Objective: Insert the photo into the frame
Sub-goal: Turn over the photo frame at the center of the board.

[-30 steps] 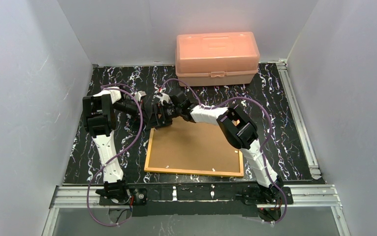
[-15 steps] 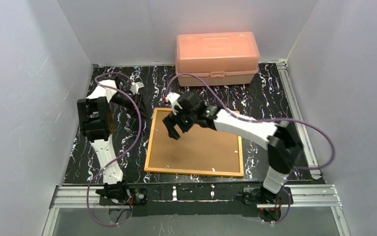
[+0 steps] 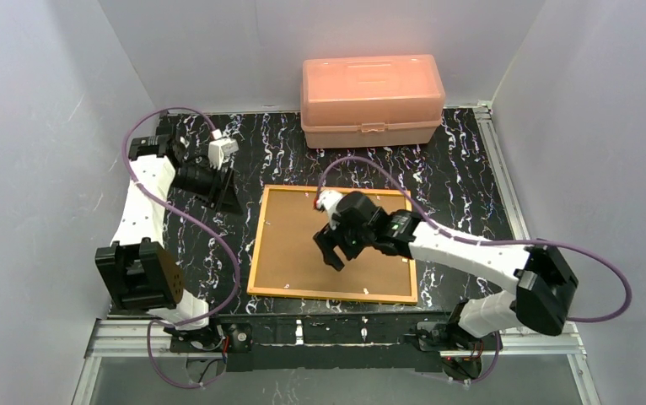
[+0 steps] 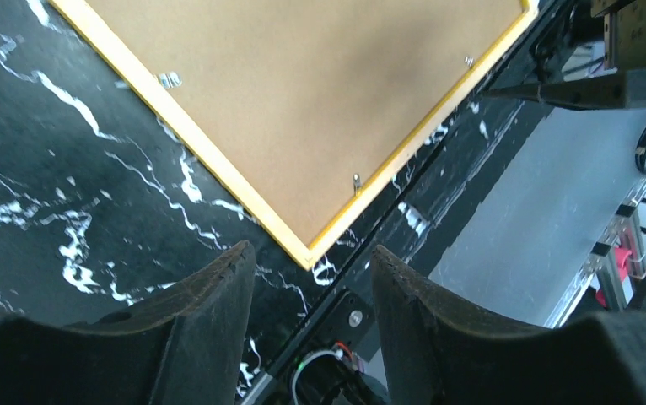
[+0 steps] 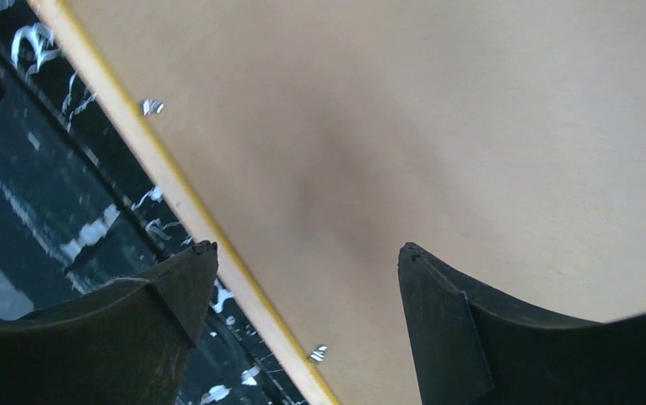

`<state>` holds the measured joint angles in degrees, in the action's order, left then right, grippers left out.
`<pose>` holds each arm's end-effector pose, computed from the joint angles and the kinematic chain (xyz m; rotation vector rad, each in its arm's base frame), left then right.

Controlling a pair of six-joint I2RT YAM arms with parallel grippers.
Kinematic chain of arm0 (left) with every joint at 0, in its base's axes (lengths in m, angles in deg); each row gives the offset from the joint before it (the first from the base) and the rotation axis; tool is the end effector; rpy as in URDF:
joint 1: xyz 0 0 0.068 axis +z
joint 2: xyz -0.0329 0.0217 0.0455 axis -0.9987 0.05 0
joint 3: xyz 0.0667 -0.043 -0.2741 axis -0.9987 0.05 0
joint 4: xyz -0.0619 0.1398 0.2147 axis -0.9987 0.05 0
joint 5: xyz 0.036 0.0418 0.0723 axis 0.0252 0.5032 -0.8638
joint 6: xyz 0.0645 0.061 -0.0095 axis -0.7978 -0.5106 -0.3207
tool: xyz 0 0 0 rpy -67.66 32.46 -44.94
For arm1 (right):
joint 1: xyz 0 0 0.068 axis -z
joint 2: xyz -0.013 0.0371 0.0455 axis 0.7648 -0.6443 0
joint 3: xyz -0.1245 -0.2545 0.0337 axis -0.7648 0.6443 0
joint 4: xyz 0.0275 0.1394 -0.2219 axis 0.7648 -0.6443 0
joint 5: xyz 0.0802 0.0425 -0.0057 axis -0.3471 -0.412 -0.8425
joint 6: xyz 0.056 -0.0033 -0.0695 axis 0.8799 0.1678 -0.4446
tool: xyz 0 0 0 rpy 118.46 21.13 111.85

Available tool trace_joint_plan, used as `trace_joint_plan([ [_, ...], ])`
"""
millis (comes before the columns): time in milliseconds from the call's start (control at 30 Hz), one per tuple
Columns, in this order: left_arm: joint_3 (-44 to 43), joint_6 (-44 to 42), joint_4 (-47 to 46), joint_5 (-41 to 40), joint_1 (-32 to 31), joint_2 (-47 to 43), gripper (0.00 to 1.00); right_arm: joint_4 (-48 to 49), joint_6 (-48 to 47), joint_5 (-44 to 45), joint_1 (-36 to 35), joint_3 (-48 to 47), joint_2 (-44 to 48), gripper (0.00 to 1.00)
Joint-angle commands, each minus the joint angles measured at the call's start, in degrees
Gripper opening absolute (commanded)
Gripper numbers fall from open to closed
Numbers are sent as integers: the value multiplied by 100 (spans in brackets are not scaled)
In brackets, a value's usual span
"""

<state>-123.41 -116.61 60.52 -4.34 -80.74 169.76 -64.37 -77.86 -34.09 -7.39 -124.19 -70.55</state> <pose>0.2943 -0.0246 0.3140 0.7773 2.3759 -0.8800 0.1758 0.2727 0.2471 -0.9915 2.1816 0.5545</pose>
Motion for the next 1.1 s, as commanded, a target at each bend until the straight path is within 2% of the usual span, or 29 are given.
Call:
trace_joint_plan([
  [0,490,-538,413,-417,2,-407,51,-196,-281,-122,-727,-18,-472,85],
  [100,589,-602,486,-476,3,-587,52,-181,-221,-49,-1133,-34,-733,83],
  [467,437,-637,762,-604,2,-678,52,257,-106,415,-1839,128,-1162,71],
  [600,423,-618,786,-579,7,-705,52,344,-160,677,-1940,134,-1320,65],
  [833,463,-656,809,-635,2,-754,52,479,-260,799,-1948,179,-1487,63],
  [1067,323,-561,825,-512,2,-804,52,542,-283,712,-1954,232,-1622,52],
])
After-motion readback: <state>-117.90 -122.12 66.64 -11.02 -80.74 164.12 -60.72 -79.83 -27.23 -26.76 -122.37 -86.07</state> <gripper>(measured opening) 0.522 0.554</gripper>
